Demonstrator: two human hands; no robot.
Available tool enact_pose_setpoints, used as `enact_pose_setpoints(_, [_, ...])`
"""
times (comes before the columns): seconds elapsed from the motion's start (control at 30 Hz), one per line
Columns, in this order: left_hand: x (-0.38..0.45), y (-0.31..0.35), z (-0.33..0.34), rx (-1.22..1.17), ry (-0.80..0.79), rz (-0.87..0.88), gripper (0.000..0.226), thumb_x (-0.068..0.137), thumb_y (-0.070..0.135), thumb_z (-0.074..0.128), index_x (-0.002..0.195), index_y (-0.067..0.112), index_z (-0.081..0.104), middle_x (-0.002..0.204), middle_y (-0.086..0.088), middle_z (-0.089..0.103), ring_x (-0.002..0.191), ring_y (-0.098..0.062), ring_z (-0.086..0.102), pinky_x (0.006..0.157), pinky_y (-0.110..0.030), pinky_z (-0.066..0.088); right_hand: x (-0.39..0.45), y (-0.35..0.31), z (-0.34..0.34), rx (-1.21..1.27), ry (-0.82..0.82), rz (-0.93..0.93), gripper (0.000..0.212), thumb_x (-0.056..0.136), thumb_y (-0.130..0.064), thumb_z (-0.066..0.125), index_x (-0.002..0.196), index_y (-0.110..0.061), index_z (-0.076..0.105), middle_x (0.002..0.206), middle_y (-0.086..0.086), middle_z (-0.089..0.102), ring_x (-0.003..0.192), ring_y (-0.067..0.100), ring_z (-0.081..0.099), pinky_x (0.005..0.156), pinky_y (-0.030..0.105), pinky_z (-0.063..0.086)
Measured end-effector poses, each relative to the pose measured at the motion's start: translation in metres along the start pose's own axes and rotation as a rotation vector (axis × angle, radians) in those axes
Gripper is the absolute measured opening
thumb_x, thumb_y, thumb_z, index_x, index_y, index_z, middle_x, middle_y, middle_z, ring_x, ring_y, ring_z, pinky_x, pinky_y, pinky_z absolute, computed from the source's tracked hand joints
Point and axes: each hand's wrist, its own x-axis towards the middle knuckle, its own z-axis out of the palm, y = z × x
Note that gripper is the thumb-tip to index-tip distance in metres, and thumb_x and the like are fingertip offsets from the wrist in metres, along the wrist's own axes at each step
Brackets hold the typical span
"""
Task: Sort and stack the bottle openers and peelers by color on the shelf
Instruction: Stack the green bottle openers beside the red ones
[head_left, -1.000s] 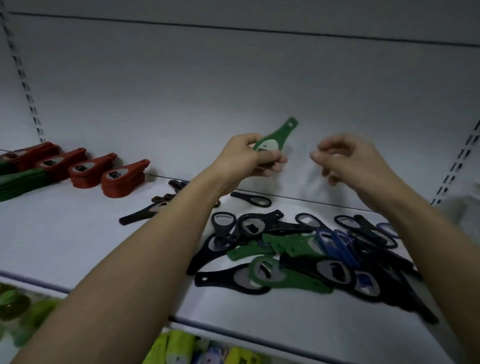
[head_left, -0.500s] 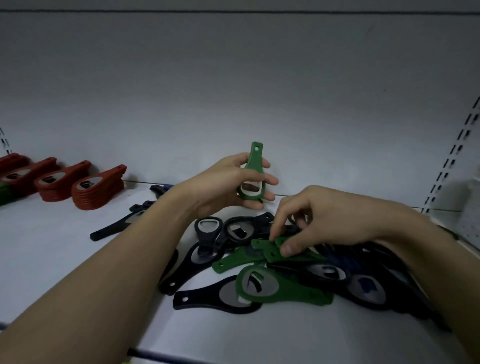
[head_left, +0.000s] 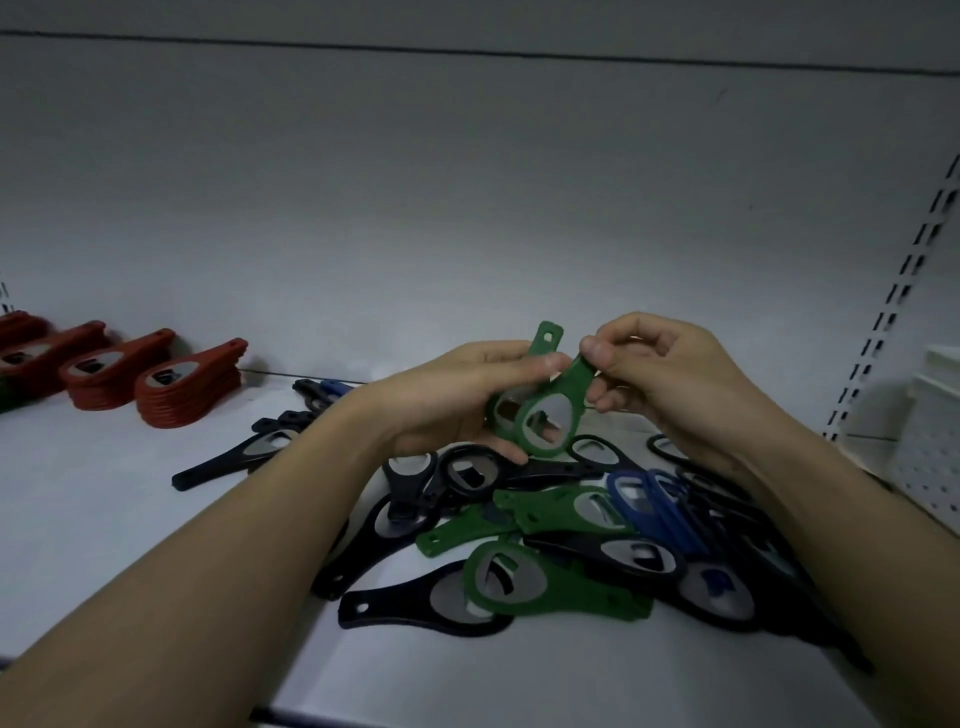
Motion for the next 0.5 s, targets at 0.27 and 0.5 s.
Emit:
enact_pose_setpoints(0.27, [0.002,-0.004,-0.008,-0.134,0.104,0.030,0.023,0.104,0.015,0.047,0.124,0.009,0.055,0.111,-0.012,0.073,0.090,-0.030,0.073,0.054,-0.027,0.058,0.000,0.001,0.001,-0.082,-0.001,0.108,0.016,0.088,-0.007,0.069,0.103,-0.003,0.065,0.086,0.011,0.071,0.067,0.021,0.069,0.060,0.026,0.058])
enact_pose_setpoints(0.5, [0.006,-0.009,-0.014,-0.140,0.288,0.089,0.025,0.105,0.015,0.042,0.124,0.008,0.056,0.114,-0.010,0.072,0.092,-0.032,0.073,0.070,-0.039,0.060,-0.016,-0.011,0.011,-0.592,-0.530,0.133,0.011,0.085,-0.012,0.074,0.095,-0.008,0.071,0.056,-0.016,0.063,0.046,0.002,0.052,0.049,0.015,0.040])
